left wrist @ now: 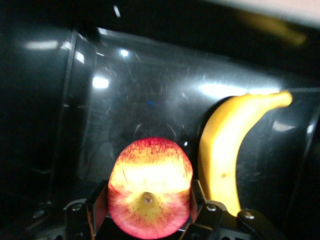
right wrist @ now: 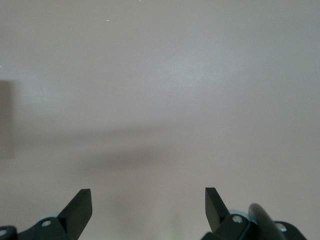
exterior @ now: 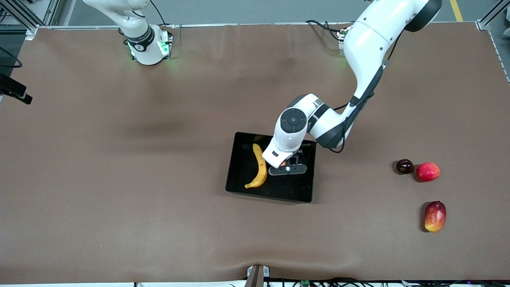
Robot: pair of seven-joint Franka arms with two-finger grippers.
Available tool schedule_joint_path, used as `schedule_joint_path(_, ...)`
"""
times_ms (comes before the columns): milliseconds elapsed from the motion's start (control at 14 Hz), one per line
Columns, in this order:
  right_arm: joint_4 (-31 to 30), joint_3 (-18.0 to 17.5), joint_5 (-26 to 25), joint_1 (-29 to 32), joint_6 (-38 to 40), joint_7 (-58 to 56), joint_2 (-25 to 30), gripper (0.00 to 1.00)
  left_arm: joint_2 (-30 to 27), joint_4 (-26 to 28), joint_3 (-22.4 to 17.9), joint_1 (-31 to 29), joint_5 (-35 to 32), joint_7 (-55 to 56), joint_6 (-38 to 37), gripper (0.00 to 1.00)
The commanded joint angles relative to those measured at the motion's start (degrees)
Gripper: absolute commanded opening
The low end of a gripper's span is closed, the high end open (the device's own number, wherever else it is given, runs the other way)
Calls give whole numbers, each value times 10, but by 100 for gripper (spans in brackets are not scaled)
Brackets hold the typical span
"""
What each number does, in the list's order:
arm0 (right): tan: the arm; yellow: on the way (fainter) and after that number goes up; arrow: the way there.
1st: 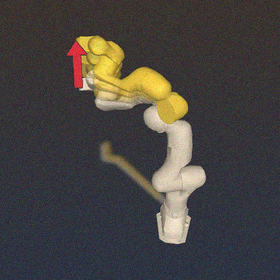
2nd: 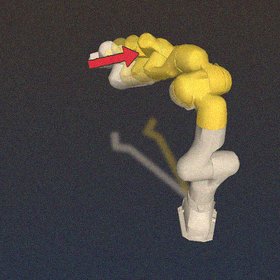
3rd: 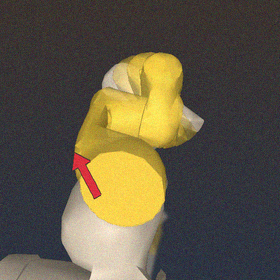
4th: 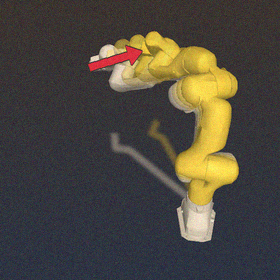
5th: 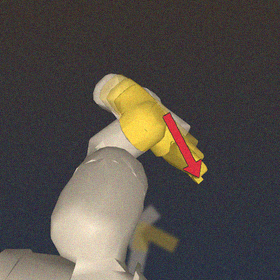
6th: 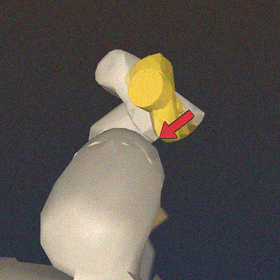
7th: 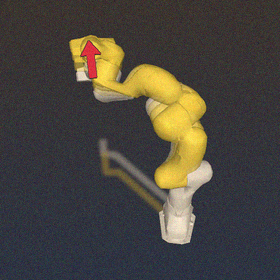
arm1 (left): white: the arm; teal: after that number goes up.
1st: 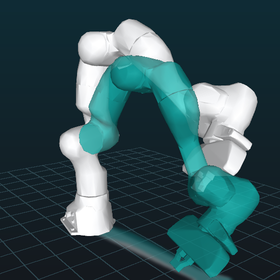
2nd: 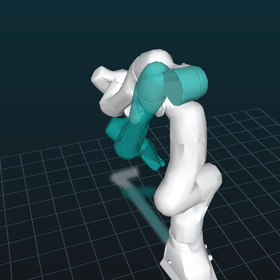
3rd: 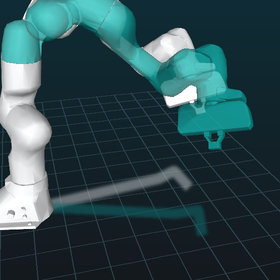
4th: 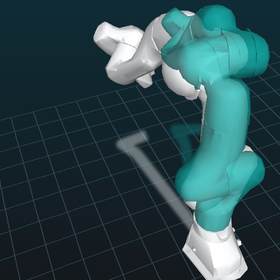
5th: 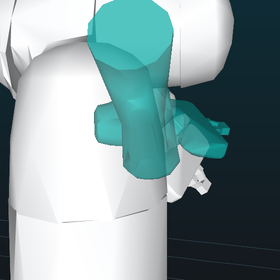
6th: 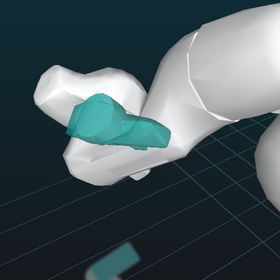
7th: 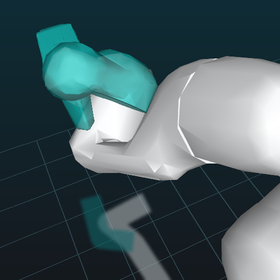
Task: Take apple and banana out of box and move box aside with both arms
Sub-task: 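Lift the apple and carry it out of the tray toward the plum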
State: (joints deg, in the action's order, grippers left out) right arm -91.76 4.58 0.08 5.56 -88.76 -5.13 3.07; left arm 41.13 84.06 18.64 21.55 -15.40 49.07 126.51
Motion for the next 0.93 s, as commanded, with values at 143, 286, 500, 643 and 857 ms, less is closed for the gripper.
schedule_joint_path(143,9,-6,1,12,3,-1,-3,100,-101,-6,1,-44,-7,-9,-92,0)
schedule_joint_path(286,10,-6,1,12,2,-2,-5,100,-129,-6,7,-83,3,-55,-128,0)
schedule_joint_path(500,11,-6,1,11,2,-2,-10,100,-157,1,6,-141,14,-146,-195,0)
schedule_joint_path(643,11,-6,1,11,2,-2,-10,100,-167,19,5,-171,13,-206,-207,0)
schedule_joint_path(857,11,-6,1,11,3,-2,-10,100,-174,52,6,-234,12,-269,-207,0)
